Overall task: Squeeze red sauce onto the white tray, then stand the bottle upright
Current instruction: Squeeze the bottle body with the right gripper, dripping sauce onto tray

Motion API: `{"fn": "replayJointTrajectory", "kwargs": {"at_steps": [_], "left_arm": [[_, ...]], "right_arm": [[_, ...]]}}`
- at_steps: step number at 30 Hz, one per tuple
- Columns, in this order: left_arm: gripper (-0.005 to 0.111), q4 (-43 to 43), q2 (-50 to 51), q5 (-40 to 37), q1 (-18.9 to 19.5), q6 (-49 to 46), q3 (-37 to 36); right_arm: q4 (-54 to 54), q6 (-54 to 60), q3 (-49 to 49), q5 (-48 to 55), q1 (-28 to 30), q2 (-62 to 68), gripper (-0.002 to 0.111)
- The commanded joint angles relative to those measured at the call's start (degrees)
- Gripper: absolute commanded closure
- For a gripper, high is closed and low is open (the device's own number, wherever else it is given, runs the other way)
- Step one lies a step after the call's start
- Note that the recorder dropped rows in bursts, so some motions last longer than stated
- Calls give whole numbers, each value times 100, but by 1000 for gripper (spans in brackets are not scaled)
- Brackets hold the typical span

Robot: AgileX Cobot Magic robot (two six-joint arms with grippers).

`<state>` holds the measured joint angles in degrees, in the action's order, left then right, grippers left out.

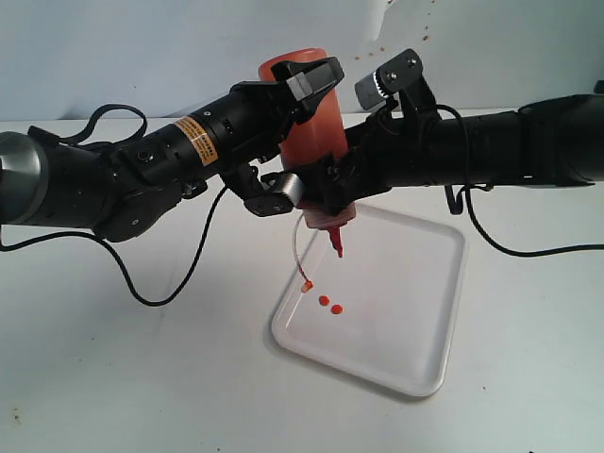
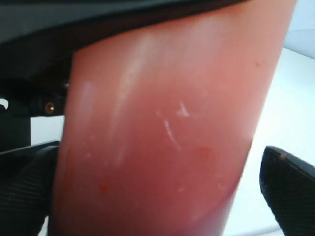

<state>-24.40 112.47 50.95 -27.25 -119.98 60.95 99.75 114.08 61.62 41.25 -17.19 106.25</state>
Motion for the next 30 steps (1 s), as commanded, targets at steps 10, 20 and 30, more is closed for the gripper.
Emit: {"fn": "replayJointTrajectory", "kwargs": {"at_steps": [10, 20, 30], "left_arm": [[107, 154, -102, 317, -33, 151, 67], [107, 153, -102, 304, -33, 151, 67], [107, 153, -102, 304, -33, 151, 67]], "right_arm": [[20, -25, 50, -10, -26, 32, 104], [20, -55, 50, -110, -26, 32, 108], [20, -43, 50, -99, -26, 32, 96]]}}
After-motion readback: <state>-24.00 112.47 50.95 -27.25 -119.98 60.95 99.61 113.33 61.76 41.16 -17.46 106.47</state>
